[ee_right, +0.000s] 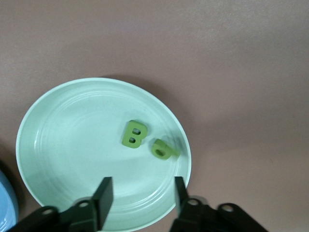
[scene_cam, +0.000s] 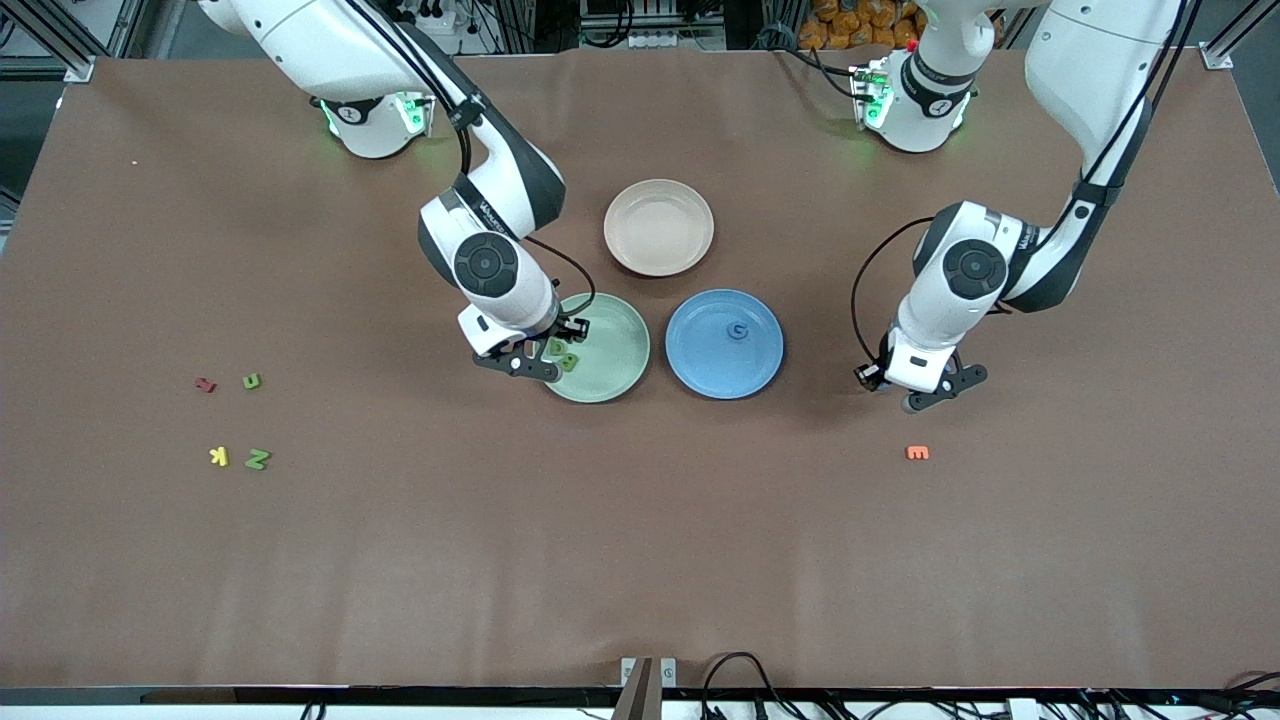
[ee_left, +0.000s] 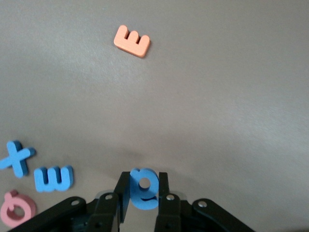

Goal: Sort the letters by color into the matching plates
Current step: 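Place the q on the green plate while the left gripper grasps blue e, then place the blue e on the blue plate while the right gripper reaches Z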

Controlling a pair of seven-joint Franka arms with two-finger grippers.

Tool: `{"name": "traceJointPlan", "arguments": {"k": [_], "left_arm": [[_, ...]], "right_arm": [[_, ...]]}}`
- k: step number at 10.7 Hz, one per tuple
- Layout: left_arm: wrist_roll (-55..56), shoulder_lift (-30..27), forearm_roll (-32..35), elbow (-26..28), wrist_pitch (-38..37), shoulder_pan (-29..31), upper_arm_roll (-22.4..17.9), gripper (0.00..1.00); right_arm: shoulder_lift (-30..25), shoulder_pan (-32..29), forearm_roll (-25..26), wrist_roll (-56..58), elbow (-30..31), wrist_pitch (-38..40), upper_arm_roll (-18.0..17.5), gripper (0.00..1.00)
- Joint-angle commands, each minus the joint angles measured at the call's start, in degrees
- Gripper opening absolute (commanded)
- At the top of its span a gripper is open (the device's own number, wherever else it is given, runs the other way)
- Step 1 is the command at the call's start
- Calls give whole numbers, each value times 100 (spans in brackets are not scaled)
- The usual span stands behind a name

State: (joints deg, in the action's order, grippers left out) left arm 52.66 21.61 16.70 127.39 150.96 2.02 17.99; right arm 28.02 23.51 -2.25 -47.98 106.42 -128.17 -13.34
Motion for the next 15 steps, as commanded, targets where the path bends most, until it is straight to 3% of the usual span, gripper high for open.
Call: {"name": "traceJointPlan", "arguments": {"k": [1, 5, 7, 11, 15], "left_arm": [[638, -192, 185, -82, -426, -9, 300, 0], [1061, -192, 185, -135, -620, -26, 591, 0], [1298, -210, 185, -205, -839, -166, 644, 0], [1869, -201, 185, -381, -1253, -439, 845, 0], [2493, -183, 185, -381, -1464, -483, 1302, 0]], "right_arm": [[-104, 39, -83, -36, 64, -6, 138, 100], [45, -48, -13, 227, -392, 160, 542, 100], [46, -276, -21, 455, -525, 292, 552, 100], [-33, -978, -13, 1297, -525, 407, 587, 100], [-112, -1604, -21, 2484, -332, 346, 1033, 100]]}}
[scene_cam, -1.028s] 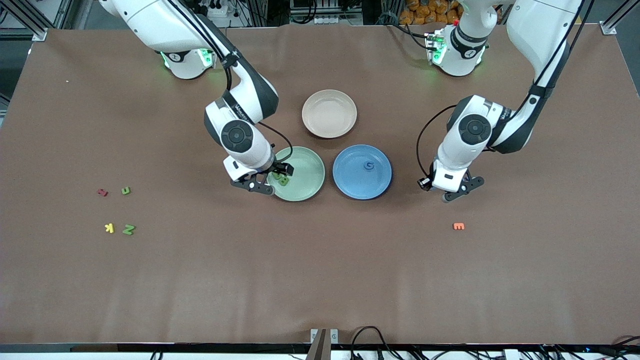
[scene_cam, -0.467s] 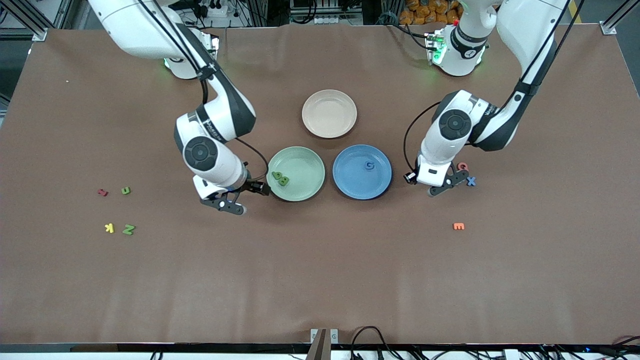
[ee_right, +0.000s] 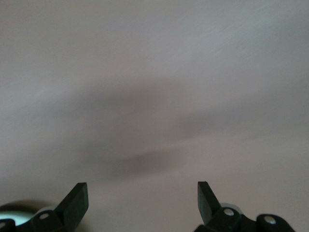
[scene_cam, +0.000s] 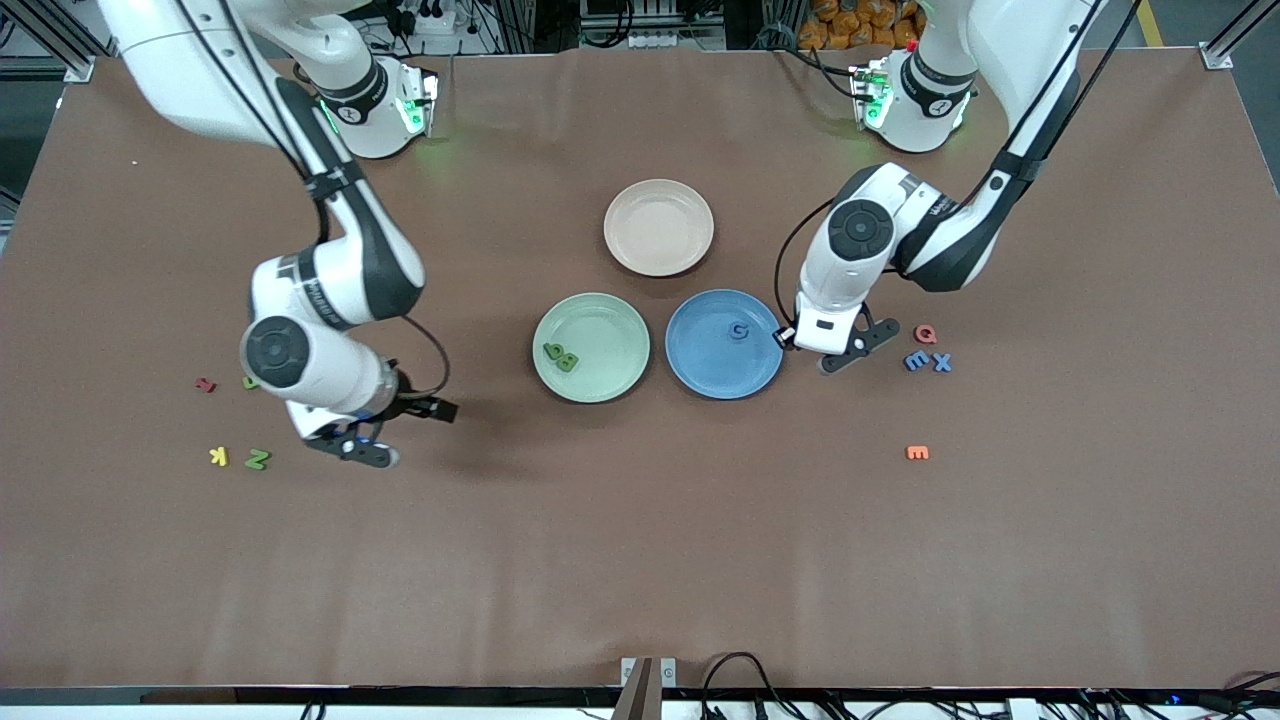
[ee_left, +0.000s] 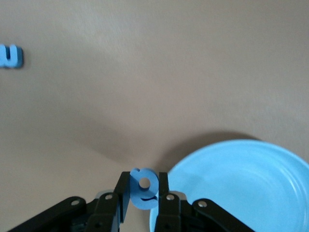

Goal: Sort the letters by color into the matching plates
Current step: 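Place the blue e on the blue plate while the right gripper reaches Z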

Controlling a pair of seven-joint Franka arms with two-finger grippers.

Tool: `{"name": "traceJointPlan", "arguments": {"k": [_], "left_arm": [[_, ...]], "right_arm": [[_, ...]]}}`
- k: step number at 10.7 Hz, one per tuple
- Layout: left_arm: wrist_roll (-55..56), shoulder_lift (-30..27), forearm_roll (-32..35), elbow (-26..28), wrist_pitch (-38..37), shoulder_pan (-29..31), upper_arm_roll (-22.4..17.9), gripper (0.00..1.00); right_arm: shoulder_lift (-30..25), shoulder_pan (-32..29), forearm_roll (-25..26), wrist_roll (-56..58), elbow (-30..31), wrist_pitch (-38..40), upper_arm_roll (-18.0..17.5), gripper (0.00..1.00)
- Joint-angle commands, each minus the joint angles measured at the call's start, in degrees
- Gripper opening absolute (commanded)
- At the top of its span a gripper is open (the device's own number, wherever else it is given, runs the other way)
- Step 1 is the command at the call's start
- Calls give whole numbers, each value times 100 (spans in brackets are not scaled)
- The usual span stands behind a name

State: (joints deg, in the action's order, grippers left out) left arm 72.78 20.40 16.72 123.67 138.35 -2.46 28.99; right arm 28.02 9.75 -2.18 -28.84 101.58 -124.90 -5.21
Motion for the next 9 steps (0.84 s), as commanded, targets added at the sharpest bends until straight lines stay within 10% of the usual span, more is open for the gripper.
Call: {"name": "traceJointPlan", "arguments": {"k": [1, 9], "left_arm": [[657, -53, 182, -10, -211, -148, 213, 0], [1186, 87, 165, -185, -212, -544, 213, 0]], "right_arm": [[-121, -358, -28, 824, 169, 1, 326, 100], [-307, -1492, 33, 2260, 1039, -1123, 600, 100]]}}
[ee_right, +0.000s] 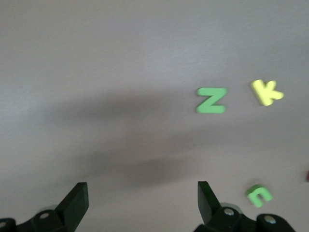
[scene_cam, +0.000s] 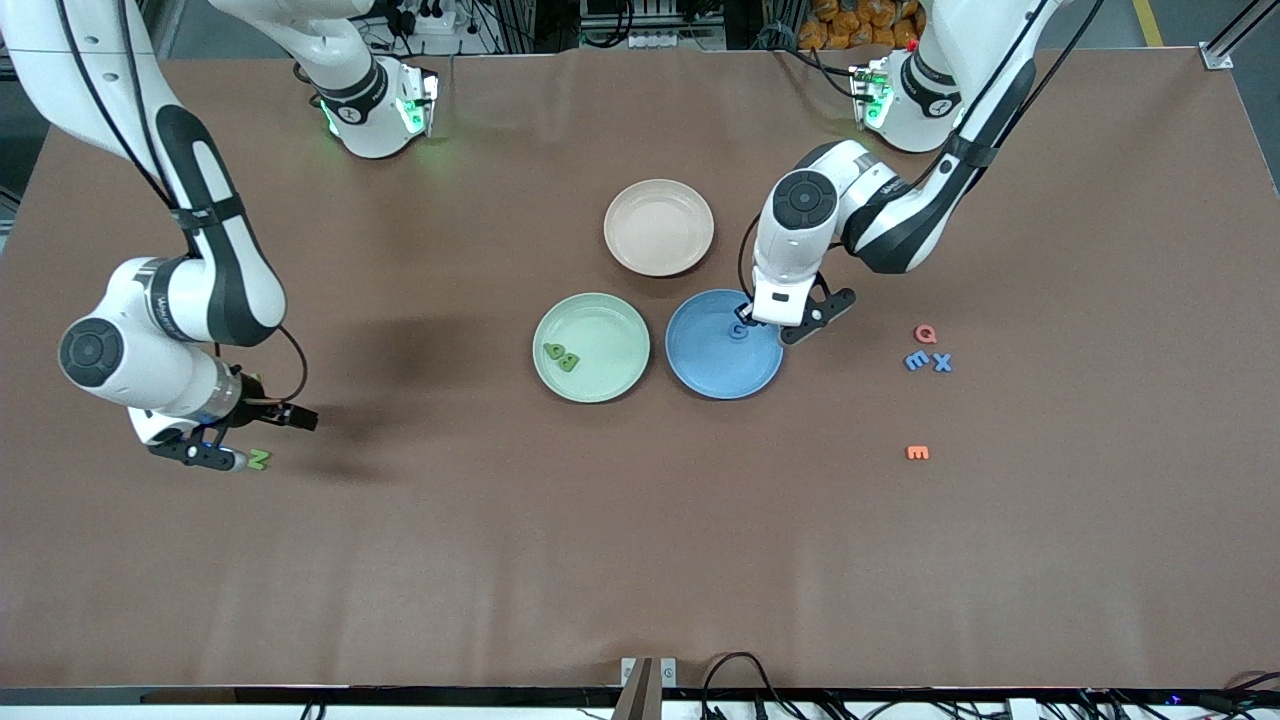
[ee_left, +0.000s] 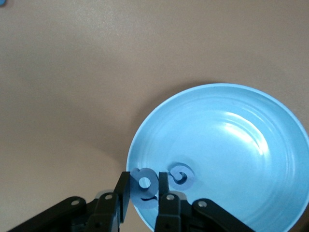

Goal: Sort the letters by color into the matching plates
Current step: 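Place the blue e on the blue plate while the right gripper reaches Z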

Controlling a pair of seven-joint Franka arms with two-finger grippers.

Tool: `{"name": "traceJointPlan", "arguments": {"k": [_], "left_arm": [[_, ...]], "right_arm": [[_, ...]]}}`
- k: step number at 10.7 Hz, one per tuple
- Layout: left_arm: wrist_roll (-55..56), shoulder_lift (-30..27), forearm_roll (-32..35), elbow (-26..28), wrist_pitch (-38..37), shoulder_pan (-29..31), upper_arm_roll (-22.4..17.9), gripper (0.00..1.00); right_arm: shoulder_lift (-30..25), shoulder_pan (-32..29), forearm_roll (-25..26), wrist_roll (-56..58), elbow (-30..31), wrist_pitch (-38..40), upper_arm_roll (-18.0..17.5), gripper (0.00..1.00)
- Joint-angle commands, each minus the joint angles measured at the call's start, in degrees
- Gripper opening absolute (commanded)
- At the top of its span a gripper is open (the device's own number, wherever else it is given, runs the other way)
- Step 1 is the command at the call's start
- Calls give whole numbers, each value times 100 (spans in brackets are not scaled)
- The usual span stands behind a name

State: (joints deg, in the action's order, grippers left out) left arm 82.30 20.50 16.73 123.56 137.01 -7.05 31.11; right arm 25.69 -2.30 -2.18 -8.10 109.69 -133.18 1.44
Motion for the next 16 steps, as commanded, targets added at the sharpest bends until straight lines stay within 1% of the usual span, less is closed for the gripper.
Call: {"name": "traceJointPlan", "arguments": {"k": [1, 3, 5, 6, 7, 8, 9, 12, 14, 16], "left_arm": [[242, 121, 164, -262, -78, -121, 1, 0], [269, 191, 164, -376, -78, -139, 1, 0], [260, 218, 164, -447, -78, -183, 1, 0], [260, 244, 173, -464, -78, -183, 1, 19], [260, 253, 173, -491, -78, -183, 1, 57], [260, 253, 173, -491, -78, -183, 1, 71], [251, 262, 181, -500, -78, -183, 1, 80], [199, 244, 182, -491, -95, -130, -8, 80], [-20, 209, 199, -500, -358, -78, -8, 78], [-117, 191, 199, -500, -446, -60, -26, 78]], "right_arm": [[14, -349, 138, 186, 202, -375, -65, 100], [242, -525, 244, 186, 71, -498, -74, 100], [514, -578, 244, 177, -227, -516, -74, 100], [620, -596, 244, 177, -368, -516, -74, 100], [708, -605, 236, 177, -491, -516, -74, 100], [787, -640, 236, 177, -588, -516, -74, 100], [884, -666, 236, 177, -693, -516, -74, 100], [1174, -728, 236, 169, -957, -525, -74, 100], [1297, -798, 227, 168, -976, -761, -74, 100], [1403, -798, 236, 151, -993, -867, -74, 100]]}}
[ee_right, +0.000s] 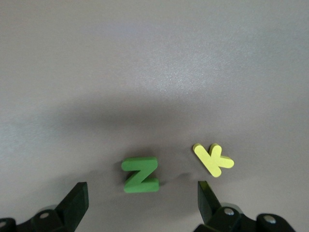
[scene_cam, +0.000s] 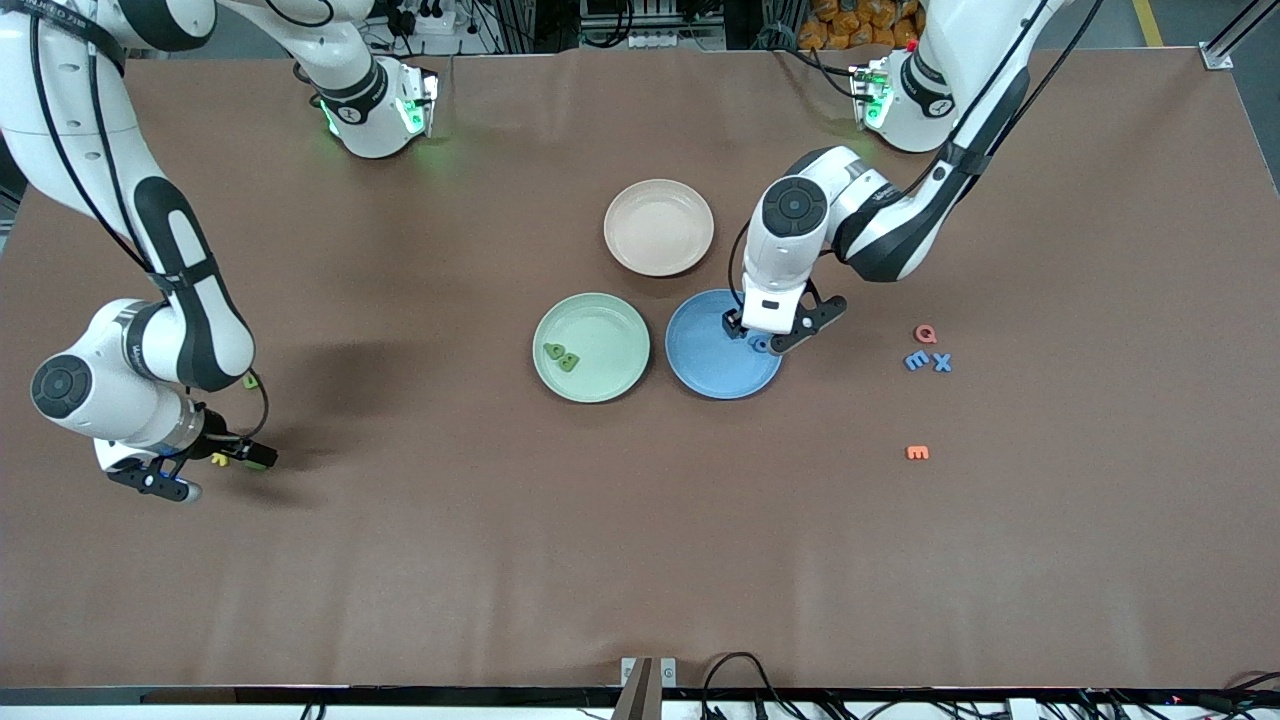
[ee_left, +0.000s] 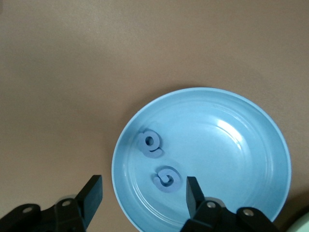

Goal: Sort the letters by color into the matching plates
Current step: 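Grasp the green Z with the right gripper while the left gripper returns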

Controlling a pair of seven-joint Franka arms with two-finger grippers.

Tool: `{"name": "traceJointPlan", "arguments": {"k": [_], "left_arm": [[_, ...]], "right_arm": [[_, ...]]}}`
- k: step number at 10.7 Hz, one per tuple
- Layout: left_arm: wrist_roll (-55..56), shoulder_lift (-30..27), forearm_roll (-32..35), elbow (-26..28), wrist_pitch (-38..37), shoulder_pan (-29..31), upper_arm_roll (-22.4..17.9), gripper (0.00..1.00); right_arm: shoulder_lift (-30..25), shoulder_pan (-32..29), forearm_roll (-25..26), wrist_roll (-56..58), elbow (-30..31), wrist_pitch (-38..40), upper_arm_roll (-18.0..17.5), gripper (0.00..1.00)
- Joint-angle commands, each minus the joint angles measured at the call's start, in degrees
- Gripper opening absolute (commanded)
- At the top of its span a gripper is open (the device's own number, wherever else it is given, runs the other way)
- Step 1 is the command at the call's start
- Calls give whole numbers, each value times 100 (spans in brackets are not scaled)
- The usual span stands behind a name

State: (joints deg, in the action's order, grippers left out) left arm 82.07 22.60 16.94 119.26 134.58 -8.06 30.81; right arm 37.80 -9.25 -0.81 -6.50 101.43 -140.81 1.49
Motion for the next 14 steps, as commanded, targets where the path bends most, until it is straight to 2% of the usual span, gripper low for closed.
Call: {"name": "traceJointPlan", "arguments": {"k": [1, 6, 8, 11, 13, 14], "left_arm": [[-234, -28, 178, -61, -282, 76, 4, 78], [-1552, -142, 239, -8, -617, 454, 4, 80], [-2061, -142, 397, 53, -617, 664, 12, 81], [-2843, -125, 547, 167, -617, 919, 12, 81], [-3292, -125, 564, 194, -617, 955, 12, 81], [-3546, -116, 565, 194, -617, 999, 12, 81]], "right_arm": [[236, -104, 98, -26, -237, -113, -79, 100], [386, -68, 89, -70, -404, -139, -88, 100], [404, -68, 98, -70, -396, -227, -88, 89], [404, -60, 98, -70, -396, -227, -88, 55], [395, -60, 90, -62, -387, -227, -88, 43], [386, -60, 89, -70, -378, -227, -88, 42]]}}
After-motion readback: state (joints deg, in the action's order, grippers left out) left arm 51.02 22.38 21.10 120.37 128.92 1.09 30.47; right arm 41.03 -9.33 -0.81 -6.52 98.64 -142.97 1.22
